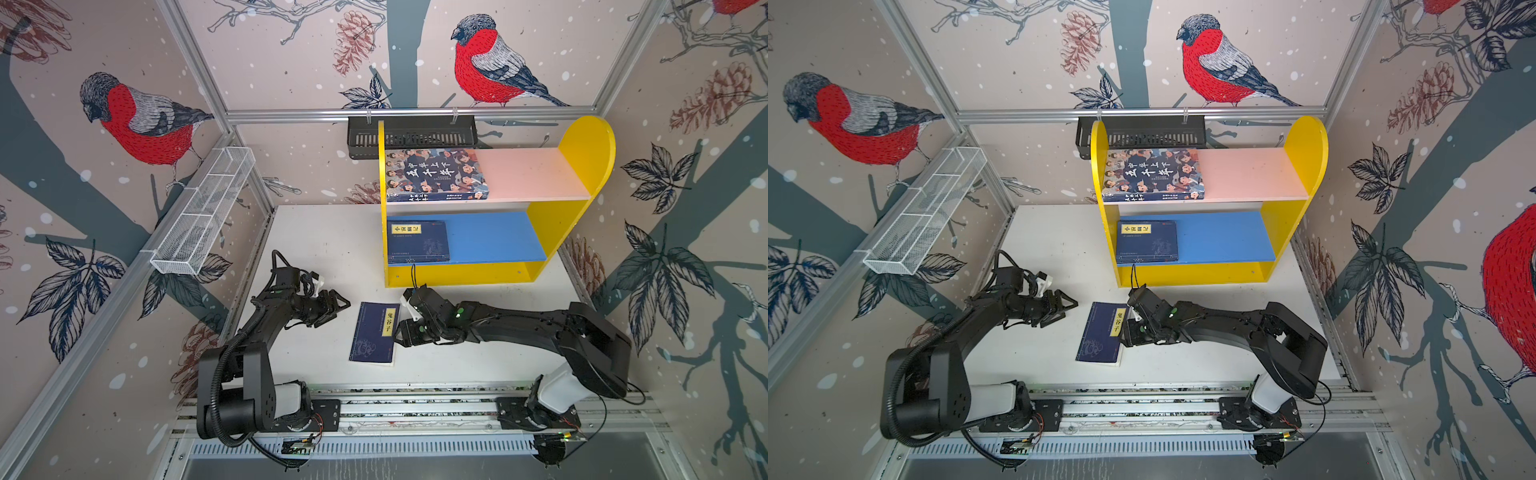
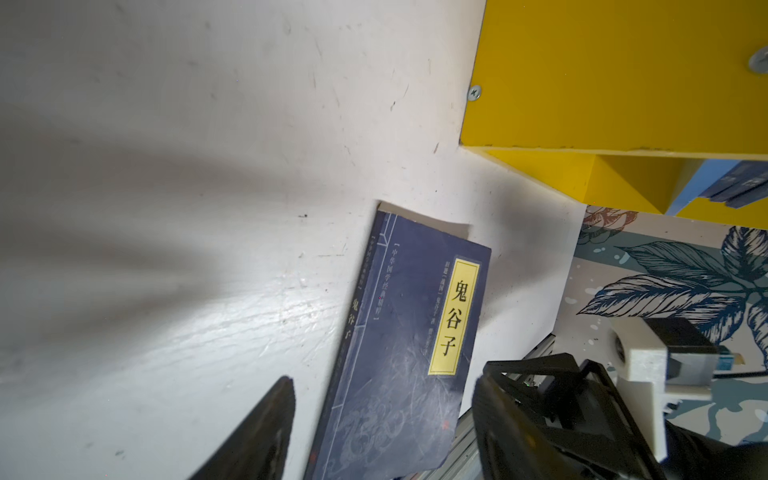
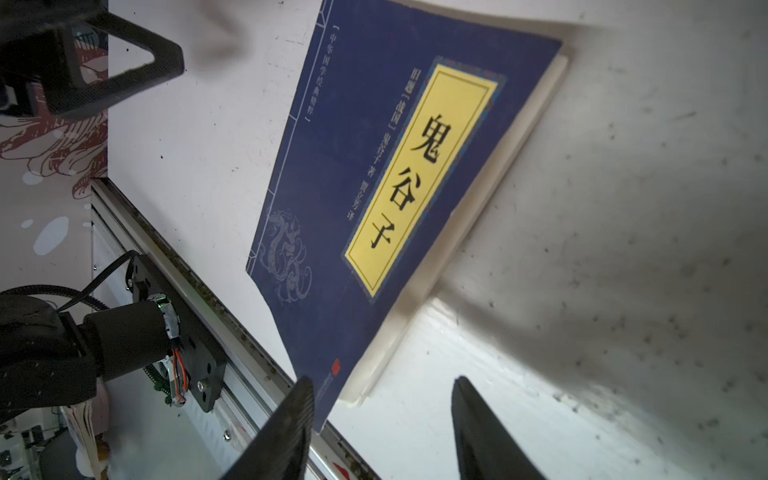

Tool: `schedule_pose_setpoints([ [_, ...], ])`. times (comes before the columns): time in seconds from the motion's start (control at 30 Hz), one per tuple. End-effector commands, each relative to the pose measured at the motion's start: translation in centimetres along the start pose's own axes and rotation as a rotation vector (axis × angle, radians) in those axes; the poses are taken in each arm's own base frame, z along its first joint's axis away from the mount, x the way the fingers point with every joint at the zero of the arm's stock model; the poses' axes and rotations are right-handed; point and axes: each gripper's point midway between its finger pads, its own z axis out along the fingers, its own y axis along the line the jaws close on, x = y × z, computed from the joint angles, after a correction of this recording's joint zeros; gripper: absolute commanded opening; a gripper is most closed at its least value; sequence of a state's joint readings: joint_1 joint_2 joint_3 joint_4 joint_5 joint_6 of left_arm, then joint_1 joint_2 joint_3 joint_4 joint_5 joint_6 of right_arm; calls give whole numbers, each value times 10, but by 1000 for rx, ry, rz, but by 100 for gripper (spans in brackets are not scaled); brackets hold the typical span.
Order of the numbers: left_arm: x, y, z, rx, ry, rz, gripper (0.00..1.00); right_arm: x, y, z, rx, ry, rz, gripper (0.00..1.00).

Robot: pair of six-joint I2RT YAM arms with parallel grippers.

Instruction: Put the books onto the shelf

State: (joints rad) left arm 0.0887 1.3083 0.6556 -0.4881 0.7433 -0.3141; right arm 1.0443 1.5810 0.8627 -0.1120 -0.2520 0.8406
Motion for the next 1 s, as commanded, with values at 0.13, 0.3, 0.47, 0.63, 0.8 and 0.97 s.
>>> schedule_pose_setpoints([
  [0.13, 8, -2, 18, -32, 30, 56, 70, -2, 14, 13, -49, -83, 118, 56],
  [0.3, 27, -5, 35, -38, 108, 82, 71, 4, 10, 29, -26, -62, 140, 56],
  [0.47, 44, -4, 47, -53, 166, 93, 71, 7, -5, 42, 41, -34, 147, 54],
  [0.63, 65, -12, 60, -33, 243, 130, 71, 7, -28, 45, 100, -19, 157, 48],
  [0.8, 86, -25, 68, 14, 303, 188, 73, 2, -59, 33, 170, -25, 159, 47],
  [0.97, 88, -38, 72, 63, 316, 239, 73, -3, -80, 14, 177, -31, 135, 50],
])
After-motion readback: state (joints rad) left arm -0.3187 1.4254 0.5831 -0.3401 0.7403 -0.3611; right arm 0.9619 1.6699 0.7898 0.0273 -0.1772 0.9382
